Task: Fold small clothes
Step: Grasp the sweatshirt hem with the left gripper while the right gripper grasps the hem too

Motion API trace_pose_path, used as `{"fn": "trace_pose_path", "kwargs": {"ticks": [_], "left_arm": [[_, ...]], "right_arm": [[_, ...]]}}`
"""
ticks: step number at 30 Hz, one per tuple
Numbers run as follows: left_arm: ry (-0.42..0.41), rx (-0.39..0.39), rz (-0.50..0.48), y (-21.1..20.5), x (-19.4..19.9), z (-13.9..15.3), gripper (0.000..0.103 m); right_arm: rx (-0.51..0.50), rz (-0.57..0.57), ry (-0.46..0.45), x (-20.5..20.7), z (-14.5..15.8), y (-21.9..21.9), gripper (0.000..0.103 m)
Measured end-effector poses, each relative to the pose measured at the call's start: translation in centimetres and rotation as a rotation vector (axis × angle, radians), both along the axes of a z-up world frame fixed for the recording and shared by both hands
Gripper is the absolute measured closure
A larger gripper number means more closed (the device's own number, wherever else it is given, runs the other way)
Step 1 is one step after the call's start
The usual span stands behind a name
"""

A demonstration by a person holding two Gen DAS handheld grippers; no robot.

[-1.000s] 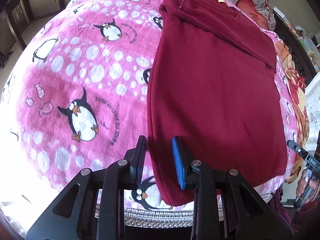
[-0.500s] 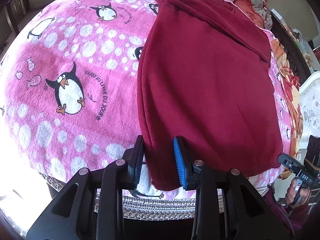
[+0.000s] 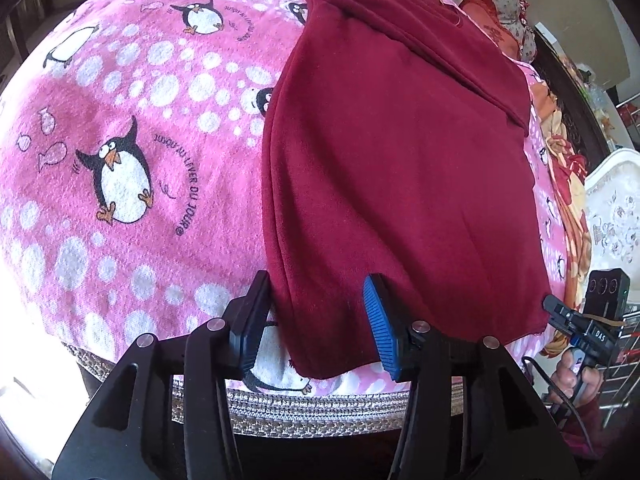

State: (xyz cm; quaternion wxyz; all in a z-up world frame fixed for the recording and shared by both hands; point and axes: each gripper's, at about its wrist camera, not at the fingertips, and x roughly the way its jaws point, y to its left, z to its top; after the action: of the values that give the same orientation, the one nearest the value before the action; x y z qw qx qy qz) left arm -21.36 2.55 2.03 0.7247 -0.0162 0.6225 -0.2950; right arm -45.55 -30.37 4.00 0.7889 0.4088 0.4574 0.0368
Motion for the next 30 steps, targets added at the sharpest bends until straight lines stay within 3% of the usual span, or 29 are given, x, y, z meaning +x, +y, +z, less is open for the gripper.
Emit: {"fn": "trace_pose_path", "kwargs": {"ticks": [6,9,12,14,17,20,23,30], "left_arm": [[-0.004,0.015,-0.017,-0.4,0.2,0.1,0.055],[-0.033,0.041,-0.050,-1.1,-0.2,0.2,0.058],[-0.037,0.050,-0.058,-1.2,-0.2,0.1,0.091],[-0.022,0.023,-0.059,-1.1,0.2,0.3,0.095],[-0.034,-0.049,-0.087,-1.2,1.0,2.1,0.096],[-0.097,-0.121,-0.092,-1.3,2.2,4.9,0.096],[-0.155,-0.163,-0.074,-1.7,4.0,7.1,0.096],[-0.249,-0.224,-0.038,-4.5,9.8,10.0,0.096]], "right_arm": [[-0.058,0.031,-0.012,0.6,0.3,0.4,0.057],[-0.088,0.008,-0.020,0.8,0.1,0.7,0.073],[-0.112,0.031,-0.023,1.1,0.2,1.1,0.088],[-0.107,0.046,-0.038,1.4,0.7,1.1,0.091],[-0.099,0.059,-0.099,1.8,2.5,0.8,0.091],[-0.098,0.059,-0.175,2.7,5.0,0.0,0.091],[-0.101,0.033,-0.258,4.6,7.4,-1.5,0.091],[-0.160,-0.067,-0.340,11.3,10.2,-5.4,0.091]]}}
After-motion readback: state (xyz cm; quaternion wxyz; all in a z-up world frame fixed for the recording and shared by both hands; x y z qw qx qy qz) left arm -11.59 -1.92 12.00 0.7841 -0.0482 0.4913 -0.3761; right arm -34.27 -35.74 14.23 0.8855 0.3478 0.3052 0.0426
